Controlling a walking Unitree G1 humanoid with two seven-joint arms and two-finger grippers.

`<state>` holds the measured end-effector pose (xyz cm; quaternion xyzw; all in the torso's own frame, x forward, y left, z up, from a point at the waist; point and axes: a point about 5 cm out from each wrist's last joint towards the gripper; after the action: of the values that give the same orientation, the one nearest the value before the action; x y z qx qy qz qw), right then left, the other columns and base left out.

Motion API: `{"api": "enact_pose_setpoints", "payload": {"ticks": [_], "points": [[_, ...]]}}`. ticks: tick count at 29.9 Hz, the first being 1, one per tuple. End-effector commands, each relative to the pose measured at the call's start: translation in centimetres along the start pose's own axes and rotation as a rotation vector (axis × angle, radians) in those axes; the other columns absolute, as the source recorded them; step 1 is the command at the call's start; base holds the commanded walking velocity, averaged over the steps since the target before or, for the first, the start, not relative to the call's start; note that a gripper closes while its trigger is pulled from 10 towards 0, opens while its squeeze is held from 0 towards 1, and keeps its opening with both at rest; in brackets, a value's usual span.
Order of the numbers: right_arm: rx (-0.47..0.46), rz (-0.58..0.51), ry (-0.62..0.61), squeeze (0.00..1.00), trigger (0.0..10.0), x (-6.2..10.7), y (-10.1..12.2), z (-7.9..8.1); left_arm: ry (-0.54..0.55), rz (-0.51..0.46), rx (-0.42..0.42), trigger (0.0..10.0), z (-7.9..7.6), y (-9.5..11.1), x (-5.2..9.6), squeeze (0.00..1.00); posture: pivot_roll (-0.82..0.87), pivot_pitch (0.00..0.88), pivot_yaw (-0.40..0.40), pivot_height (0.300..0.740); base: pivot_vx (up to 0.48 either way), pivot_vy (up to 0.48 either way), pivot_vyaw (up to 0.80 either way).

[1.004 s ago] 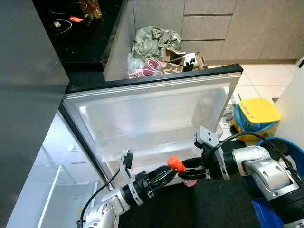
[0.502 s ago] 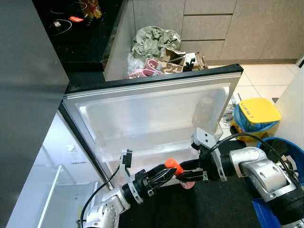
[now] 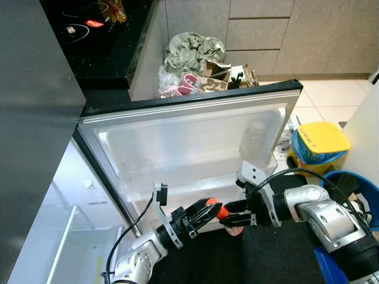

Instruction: Restocking fridge

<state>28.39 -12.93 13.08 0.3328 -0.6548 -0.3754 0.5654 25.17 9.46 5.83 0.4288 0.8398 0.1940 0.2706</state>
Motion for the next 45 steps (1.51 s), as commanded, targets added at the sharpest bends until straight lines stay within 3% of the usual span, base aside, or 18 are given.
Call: {"api": "enact_pose_setpoints", "payload": {"ticks": [1, 2, 21, 22, 23, 24, 25, 32, 38, 39, 41, 43, 45], "points": [[0.008, -0.004, 0.013, 0.0, 0.0, -0.4, 0.2, 0.1, 0.028, 0.004, 0.015, 3.4, 0.3, -0.8, 0.1, 0.0, -0.04, 0.107, -0.012, 0.74, 0.0, 0.0, 0.0], [0.009, -0.007, 0.006, 0.0, 0.0, -0.4, 0.2, 0.0, 0.028, 0.003, 0.013, 0.0, 0.3, -0.8, 0.1, 0.0, -0.04, 0.107, -0.012, 0.74, 0.0, 0.0, 0.0], [0.019, -0.046, -0.064, 0.0, 0.0, -0.7, 0.9, -0.8, 0.038, 0.066, -0.057, 0.0, 0.3, -1.7, -0.2, 0.0, -0.04, 0.107, -0.011, 0.74, 0.0, 0.0, 0.0], [0.013, -0.052, -0.073, 0.0, 5.0, -0.8, 0.9, -1.0, 0.041, 0.065, -0.063, 0.0, 0.4, -1.7, -0.3, 0.0, -0.04, 0.107, -0.011, 0.74, 0.0, 0.0, 0.0], [0.013, -0.052, -0.073, 0.0, 5.0, -0.8, 0.9, -1.0, 0.041, 0.065, -0.063, 0.0, 0.4, -1.7, -0.3, 0.0, -0.04, 0.107, -0.011, 0.74, 0.0, 0.0, 0.0], [0.013, -0.067, -0.079, 0.0, 10.0, -0.8, 1.1, -1.1, 0.043, 0.064, -0.068, 0.0, 0.4, -1.6, -0.3, 0.0, -0.04, 0.107, -0.011, 0.74, 0.0, 0.0, 0.0], [0.009, -0.087, -0.089, 1.0, 10.0, -0.8, 1.3, -1.2, 0.045, 0.064, -0.075, 0.0, 0.4, -1.6, -0.3, 0.0, -0.04, 0.107, -0.011, 0.74, 0.0, 0.0, 0.0], [-0.027, -0.155, -0.15, 1.0, 10.0, 0.2, 1.2, -1.9, 0.065, 0.05, -0.098, 0.0, 0.6, -1.0, -0.2, 0.0, -0.03, 0.108, -0.014, 0.74, 0.0, 0.0, 0.0], [-0.104, -0.218, -0.186, 1.0, 10.0, 2.8, -0.1, -2.2, 0.093, 0.033, -0.115, 0.0, 1.0, -0.4, 0.4, 0.0, -0.03, 0.104, -0.017, 0.74, 0.0, 0.0, 0.0], [-0.11, -0.205, -0.175, 0.89, 10.0, 3.2, -0.6, -2.0, 0.1, 0.036, -0.124, 0.0, 1.0, -0.3, 0.5, 0.0, -0.03, 0.104, -0.017, 0.74, 0.0, 0.0, 0.0], [-0.11, -0.205, -0.175, 0.89, 10.0, 3.2, -0.6, -2.0, 0.1, 0.036, -0.124, 0.0, 1.0, -0.3, 0.5, 0.0, -0.03, 0.104, -0.017, 0.74, 0.0, 0.0, 0.0], [-0.137, -0.16, -0.129, 0.0, 10.0, 3.8, -2.0, -1.1, 0.123, 0.041, -0.16, 0.0, 1.2, 0.3, 0.9, 0.0, -0.03, 0.104, -0.017, 0.74, 0.0, 0.0, 0.0], [-0.169, -0.11, -0.095, 0.0, 10.0, 4.3, -3.4, -0.2, 0.149, 0.04, -0.203, 0.0, 1.3, 1.1, 1.4, 0.0, -0.04, 0.1, -0.019, 0.74, 0.0, 0.0, 0.0]]}}
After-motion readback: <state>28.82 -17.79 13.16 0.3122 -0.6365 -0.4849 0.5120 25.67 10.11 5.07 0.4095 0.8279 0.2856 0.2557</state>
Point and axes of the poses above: a point about 5 cm out from each wrist's last joint towards the gripper, its own x axis pointing back from the gripper into the wrist, its own y axis along the axis of the wrist's last joint, z = x × y, and after that the axes turned 12 degrees about x, right-handed
